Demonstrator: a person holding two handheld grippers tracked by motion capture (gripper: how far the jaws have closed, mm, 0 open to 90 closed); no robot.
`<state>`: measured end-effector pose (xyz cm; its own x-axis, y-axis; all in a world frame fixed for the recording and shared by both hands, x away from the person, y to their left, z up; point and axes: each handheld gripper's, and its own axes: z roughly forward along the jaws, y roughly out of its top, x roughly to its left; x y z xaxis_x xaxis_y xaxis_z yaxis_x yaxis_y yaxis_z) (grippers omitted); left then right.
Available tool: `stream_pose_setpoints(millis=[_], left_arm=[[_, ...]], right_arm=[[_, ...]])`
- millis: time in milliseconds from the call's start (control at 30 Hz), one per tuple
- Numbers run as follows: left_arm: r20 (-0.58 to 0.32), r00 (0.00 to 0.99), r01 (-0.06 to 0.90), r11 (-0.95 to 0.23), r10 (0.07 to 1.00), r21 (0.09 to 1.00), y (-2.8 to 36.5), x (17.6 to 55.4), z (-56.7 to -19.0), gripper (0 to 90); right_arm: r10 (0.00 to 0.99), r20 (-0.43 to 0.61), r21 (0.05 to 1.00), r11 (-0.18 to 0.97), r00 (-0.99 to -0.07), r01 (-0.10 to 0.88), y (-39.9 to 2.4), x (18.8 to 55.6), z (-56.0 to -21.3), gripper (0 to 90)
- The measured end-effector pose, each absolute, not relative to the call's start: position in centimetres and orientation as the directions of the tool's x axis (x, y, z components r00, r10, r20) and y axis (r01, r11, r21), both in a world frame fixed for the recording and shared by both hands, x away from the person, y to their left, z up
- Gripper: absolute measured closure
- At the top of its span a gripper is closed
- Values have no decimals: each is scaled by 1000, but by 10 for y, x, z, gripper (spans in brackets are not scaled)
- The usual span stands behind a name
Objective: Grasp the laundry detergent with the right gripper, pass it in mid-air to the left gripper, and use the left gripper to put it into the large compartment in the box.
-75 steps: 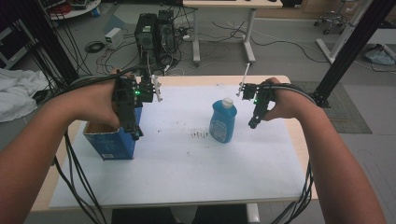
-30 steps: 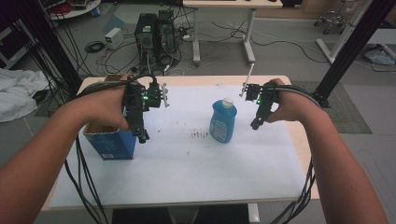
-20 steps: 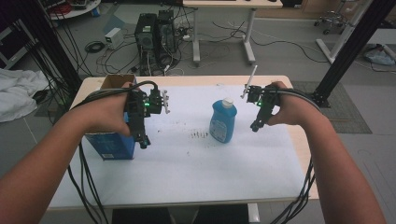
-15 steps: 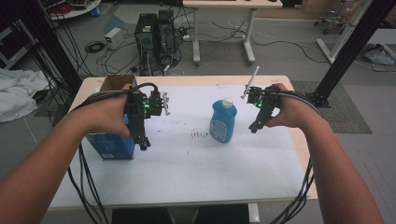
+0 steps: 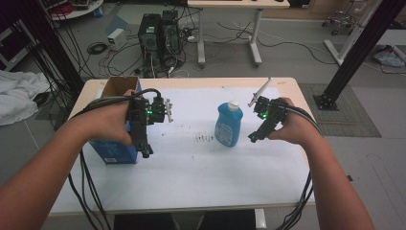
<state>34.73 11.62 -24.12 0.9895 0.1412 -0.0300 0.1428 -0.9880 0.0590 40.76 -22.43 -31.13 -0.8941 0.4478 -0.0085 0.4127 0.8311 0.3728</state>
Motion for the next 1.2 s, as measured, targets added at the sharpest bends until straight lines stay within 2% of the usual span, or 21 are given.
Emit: stream_pose_setpoints(millis=[767, 1200], left_arm=[[-41, 989, 143, -988, 141, 65, 116, 349, -246, 34], [-41, 989, 146, -987, 144, 65, 120, 348, -247, 34]], right_arm=[[545, 119, 562, 652, -830, 509, -226, 412, -361, 38], [591, 109, 643, 572, -799, 510, -214, 414, -383, 38]])
